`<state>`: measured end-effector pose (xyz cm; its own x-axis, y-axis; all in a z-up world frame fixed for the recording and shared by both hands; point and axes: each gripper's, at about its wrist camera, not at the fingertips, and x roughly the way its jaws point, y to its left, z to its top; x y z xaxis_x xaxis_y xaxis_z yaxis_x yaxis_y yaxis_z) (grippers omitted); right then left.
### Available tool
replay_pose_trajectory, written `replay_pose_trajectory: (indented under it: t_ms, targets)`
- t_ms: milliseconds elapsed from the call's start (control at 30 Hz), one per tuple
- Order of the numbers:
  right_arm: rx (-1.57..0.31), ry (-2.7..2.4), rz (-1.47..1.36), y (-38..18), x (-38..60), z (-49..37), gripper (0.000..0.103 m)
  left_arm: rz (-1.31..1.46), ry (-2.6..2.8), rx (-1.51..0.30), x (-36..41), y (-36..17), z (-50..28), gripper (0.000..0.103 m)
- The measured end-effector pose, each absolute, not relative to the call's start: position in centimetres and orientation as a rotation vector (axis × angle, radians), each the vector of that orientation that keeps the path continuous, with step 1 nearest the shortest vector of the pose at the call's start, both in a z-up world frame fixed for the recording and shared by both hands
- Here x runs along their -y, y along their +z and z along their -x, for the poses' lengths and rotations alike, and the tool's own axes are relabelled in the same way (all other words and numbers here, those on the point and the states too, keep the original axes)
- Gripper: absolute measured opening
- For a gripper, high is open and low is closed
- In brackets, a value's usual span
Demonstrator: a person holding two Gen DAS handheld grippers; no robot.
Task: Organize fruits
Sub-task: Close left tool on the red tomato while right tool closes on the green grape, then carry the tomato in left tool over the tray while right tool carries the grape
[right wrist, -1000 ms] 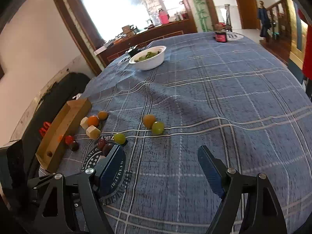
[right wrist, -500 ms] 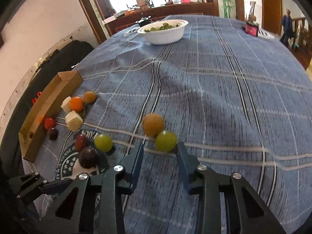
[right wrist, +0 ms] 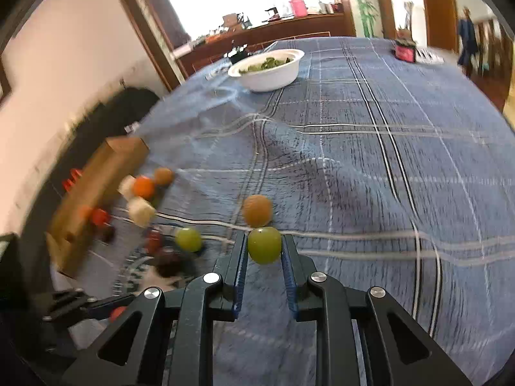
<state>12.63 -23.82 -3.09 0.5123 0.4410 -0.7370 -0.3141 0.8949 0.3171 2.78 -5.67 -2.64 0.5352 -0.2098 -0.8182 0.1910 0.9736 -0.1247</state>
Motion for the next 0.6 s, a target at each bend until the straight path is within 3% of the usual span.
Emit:
replay_pose_trajectory:
  t_ms: [333, 600]
  targets:
    - [-0.955, 0.583, -0.505, -2.3, 25.4, -8.8, 0.022, -0.039, -0.052, -0.912, 2.8, 0.4, -1.2, 0.032]
    - [-0.964, 0.607, -0.529, -1.8, 23.7, -7.1, 0.022, -0.014, 0.001, -0.887, 0.6, 1.3, -0.1, 0.033]
